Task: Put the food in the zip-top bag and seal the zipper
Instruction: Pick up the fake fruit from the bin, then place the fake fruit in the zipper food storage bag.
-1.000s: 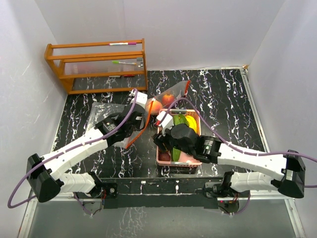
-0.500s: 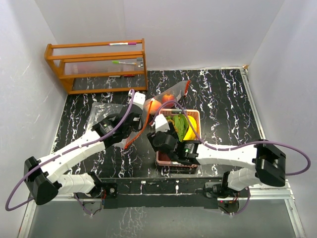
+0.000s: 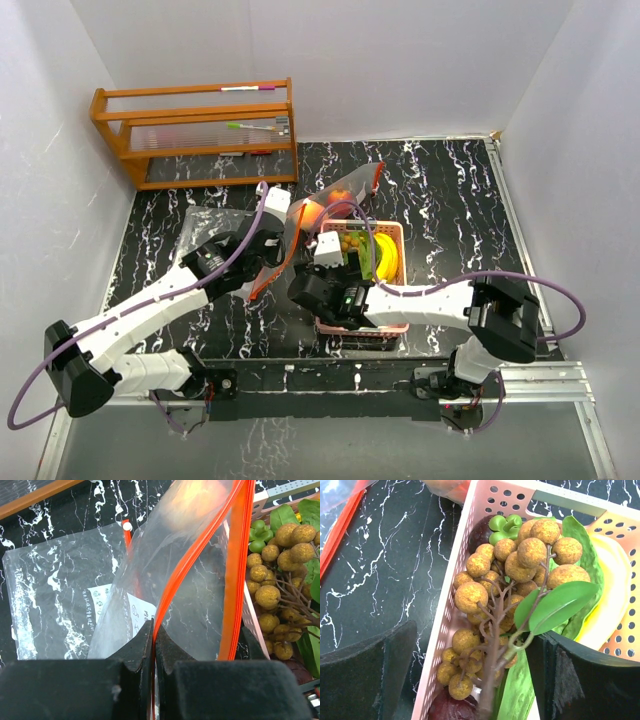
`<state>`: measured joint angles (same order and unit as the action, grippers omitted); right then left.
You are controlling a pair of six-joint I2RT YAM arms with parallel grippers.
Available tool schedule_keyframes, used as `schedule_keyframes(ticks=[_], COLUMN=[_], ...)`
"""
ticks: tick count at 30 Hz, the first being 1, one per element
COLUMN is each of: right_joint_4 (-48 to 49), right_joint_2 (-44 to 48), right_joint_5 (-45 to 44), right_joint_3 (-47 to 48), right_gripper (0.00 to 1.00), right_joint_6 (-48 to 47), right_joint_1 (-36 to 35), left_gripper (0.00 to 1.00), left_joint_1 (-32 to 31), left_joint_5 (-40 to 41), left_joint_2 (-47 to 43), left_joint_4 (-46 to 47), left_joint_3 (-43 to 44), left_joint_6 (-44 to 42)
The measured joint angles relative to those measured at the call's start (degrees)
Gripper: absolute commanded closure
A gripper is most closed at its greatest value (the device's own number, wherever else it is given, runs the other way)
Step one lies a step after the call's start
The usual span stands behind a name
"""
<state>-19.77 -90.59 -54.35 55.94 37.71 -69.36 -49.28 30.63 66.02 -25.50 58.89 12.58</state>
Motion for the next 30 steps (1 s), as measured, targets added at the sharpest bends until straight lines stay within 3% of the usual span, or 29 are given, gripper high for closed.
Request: schedule_keyframes(ticks=[2, 3, 5, 8, 13, 19, 30], right_joint_4=[-0.87, -1.29, -1.79, -2.62, -2.51, 1.75, 8.17], right_joint_2=[0.31, 0.92, 2.97, 8.33, 17.03, 28.7, 37.79], right_joint_5=[-0.22, -0.15, 0.11, 0.68, 1.86, 4.79, 11.61], right_joint_3=[-0.02, -0.26, -1.14, -3.63, -6.82, -6.49, -0.22], right_gripper=[0.56, 0.67, 0.8, 0.92, 0.92, 0.92, 0.92], right_joint_6=[1.2, 1.79, 3.13, 5.09, 5.29, -3.78, -14.08], right_joint_1=[0.0, 0.04, 0.28, 1.18, 1.99, 1.99, 1.99], left_gripper=[1.0, 1.0, 1.0, 1.0, 1.0, 1.0, 1.0], left_joint_1=[0.0, 0.0, 0.0, 0.0, 0.0, 0.0, 0.0], left_joint_5=[0.0, 0.0, -0.02, -0.02, -0.02, -0.26, -4.04], left_joint_2=[-0.2, -0.26, -0.35, -0.37, -0.37, -0.37, -0.02], left_joint_4=[0.0, 0.0, 0.0, 0.02, 0.02, 0.44, 2.47], left_joint_3=[0.0, 0.0, 0.0, 0.0, 0.0, -0.7, -0.94], left_joint_6=[-0.04, -0.07, -0.07, -0.07, -0.13, -0.15, 0.07])
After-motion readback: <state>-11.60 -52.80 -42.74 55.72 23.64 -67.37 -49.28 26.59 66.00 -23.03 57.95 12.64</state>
